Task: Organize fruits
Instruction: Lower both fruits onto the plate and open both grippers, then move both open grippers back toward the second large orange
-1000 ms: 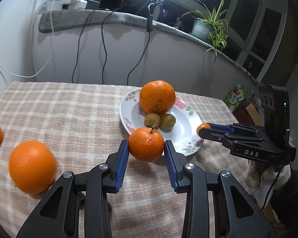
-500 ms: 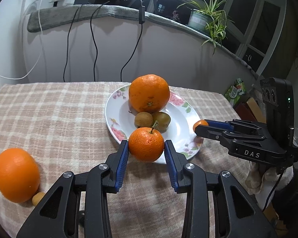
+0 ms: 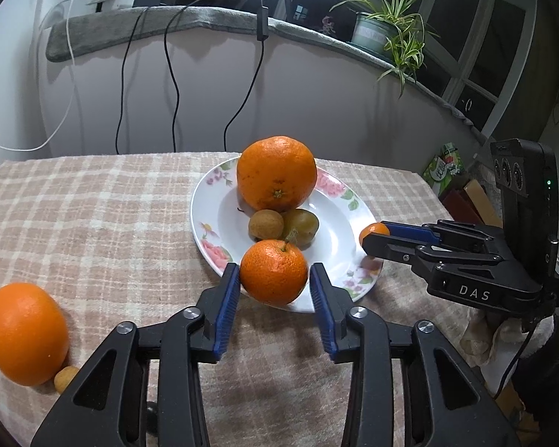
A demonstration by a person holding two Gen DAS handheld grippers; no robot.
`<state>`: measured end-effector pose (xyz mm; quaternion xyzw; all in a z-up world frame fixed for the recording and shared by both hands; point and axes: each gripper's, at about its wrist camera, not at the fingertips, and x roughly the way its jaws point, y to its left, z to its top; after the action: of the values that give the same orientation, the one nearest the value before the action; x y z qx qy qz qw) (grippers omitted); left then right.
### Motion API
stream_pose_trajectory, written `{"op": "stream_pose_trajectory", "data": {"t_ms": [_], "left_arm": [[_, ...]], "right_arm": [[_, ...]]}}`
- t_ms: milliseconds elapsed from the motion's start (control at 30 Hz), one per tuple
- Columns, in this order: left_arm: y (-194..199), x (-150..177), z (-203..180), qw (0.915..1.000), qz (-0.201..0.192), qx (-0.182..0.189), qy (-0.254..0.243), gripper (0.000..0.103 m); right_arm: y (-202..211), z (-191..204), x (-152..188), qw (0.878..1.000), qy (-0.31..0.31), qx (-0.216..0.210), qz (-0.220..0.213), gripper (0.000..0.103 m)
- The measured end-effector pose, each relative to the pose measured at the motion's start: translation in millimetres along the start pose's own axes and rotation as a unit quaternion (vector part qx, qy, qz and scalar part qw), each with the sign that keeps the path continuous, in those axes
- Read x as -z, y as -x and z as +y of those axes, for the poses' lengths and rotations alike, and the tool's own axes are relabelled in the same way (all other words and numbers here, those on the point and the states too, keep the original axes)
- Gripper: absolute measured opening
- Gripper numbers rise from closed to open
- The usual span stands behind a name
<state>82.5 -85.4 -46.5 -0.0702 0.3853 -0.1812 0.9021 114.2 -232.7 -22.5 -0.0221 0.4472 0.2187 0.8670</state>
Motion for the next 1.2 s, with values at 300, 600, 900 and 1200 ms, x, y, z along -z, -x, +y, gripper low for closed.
{"op": "stream_pose_trajectory", "data": {"t_ms": [300, 600, 900, 1200], "left_arm": [[3, -2, 0, 1.0, -0.003, -0.006, -0.006, 0.077], [2, 1, -2, 0.9996, 0.003, -0.024, -0.014, 0.082], [8, 1, -2, 0.9993, -0.002, -0.033, -0.017, 0.082], [23, 4, 5, 0.9989, -0.014, -0.043, -0.012, 0.082]], "right_arm": [[8, 2, -2, 1.0, 0.004, 0.007, -0.021, 0.078], [9, 1, -4, 1.0, -0.001, 0.015, -0.022, 0.09], [11, 1, -4, 1.0, -0.006, 0.012, -0.024, 0.09], [18, 10, -5, 1.0, -0.005, 0.001, -0.031, 0.09]]}}
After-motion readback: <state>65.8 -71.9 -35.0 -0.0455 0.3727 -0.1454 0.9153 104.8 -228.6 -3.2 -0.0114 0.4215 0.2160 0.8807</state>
